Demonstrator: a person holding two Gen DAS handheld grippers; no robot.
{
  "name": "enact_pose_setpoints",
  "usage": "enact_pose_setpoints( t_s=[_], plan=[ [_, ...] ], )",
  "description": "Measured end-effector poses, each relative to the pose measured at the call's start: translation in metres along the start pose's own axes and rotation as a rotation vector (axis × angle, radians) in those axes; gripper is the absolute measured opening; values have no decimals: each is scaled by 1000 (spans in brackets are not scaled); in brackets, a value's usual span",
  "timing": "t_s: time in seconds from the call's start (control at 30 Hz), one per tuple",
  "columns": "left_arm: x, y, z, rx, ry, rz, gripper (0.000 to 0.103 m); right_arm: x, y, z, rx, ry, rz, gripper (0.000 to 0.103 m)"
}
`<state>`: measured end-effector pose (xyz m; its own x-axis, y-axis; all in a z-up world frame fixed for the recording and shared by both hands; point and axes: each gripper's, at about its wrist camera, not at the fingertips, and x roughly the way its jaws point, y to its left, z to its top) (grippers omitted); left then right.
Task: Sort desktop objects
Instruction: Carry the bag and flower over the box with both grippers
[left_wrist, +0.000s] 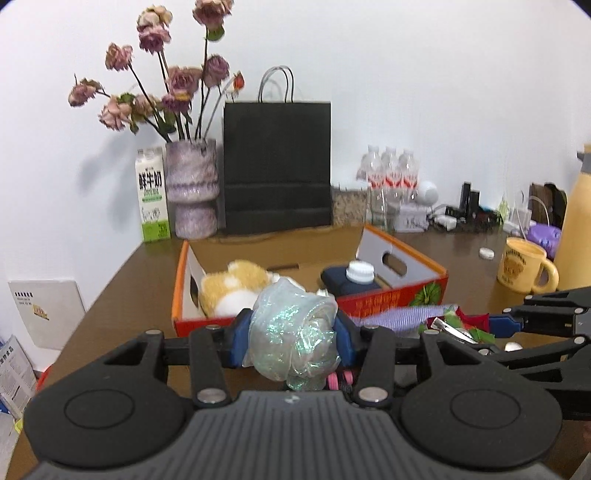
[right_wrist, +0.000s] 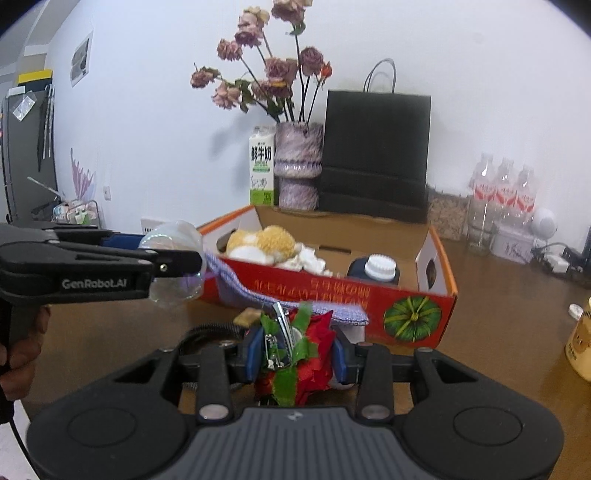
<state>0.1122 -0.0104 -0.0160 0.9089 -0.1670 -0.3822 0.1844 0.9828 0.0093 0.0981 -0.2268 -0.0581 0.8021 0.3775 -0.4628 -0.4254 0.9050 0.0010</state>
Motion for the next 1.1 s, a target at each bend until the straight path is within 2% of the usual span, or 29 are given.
enact_pose_setpoints(
  t_s=[0.27,0.47,0.9,1.1],
  plan=[
    [5,8,31,-14,-55,2,47,1,-5,30,-6,-60,-13,36],
    [31,14,50,-34,-61,-5,47,23,-18,54,0,-67,-20,36],
    [130,37,82,-87,-1,6,47,126,-60,113,29,-43,-21,36],
    [174,49,86,-120,41,7,47,176,-70,128,65,-7,-3,36]
  ],
)
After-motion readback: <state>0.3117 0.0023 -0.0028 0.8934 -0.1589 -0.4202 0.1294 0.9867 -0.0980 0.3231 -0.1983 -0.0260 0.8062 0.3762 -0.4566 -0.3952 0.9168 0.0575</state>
